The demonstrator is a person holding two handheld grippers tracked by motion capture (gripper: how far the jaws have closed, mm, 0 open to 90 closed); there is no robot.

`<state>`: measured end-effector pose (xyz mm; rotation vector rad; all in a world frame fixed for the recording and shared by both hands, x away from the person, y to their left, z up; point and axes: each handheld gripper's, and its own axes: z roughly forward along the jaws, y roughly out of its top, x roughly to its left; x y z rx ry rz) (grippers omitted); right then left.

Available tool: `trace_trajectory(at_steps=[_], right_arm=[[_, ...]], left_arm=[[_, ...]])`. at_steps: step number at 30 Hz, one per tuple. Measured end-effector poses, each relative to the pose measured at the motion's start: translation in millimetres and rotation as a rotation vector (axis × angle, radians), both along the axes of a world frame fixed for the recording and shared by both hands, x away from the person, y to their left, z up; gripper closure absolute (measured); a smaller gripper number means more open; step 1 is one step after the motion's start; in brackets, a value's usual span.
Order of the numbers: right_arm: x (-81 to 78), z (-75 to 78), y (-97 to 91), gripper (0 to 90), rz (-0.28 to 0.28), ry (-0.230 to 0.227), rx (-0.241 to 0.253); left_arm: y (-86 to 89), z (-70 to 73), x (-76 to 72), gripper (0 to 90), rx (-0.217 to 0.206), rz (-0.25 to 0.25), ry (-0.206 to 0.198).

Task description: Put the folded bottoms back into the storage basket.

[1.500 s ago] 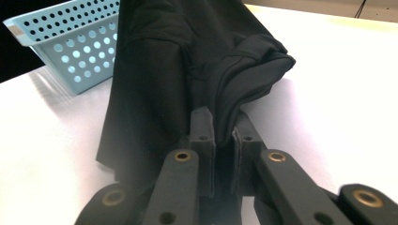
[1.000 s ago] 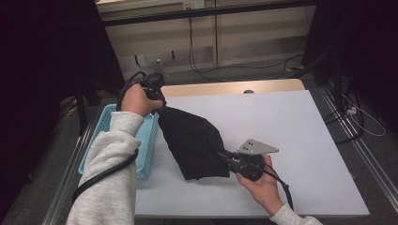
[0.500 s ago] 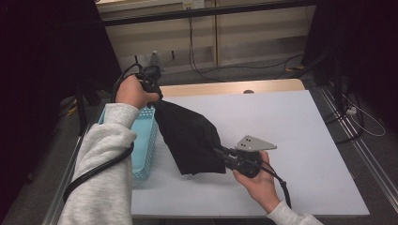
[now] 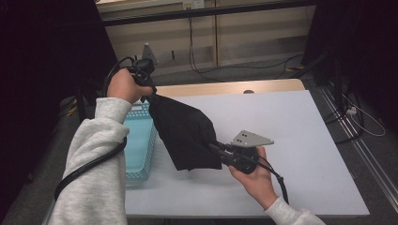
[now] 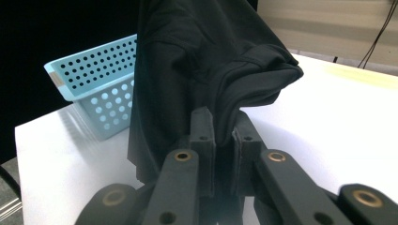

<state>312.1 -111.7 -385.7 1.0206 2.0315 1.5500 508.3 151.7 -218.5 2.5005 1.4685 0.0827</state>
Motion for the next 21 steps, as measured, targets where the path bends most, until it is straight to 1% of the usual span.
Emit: trace_trajectory(at_steps=[3, 5, 10, 14, 18, 21], right_arm=[[1.3, 2.1, 4.4, 82.1, 0.007, -0.003, 0.006], [2.5, 3.4, 8.1, 82.0, 0.015, -0.004, 0.005], [5.6, 7.6, 16.2, 82.0, 0.032, -0.009, 0.008], [7.9, 12.3, 22.7, 82.0, 0.040, -0.020, 0.020], [9.1, 14.8, 29.8, 82.0, 0.055, -0.023, 0.026], [9.8, 15.4, 34.7, 82.1, 0.061, -0.029, 0.030]], left_arm=[[4.9, 3.3, 1.1, 84.4, -0.001, 0.006, -0.002], [8.5, 4.1, 2.1, 84.4, 0.008, 0.013, 0.006], [18.6, 10.3, 4.4, 84.4, 0.007, 0.018, 0.015], [26.5, 15.3, 4.8, 84.5, 0.026, 0.031, 0.011], [32.7, 20.6, 5.1, 84.6, 0.045, 0.041, 0.020], [39.2, 24.7, 6.0, 84.6, 0.045, 0.049, 0.029]])
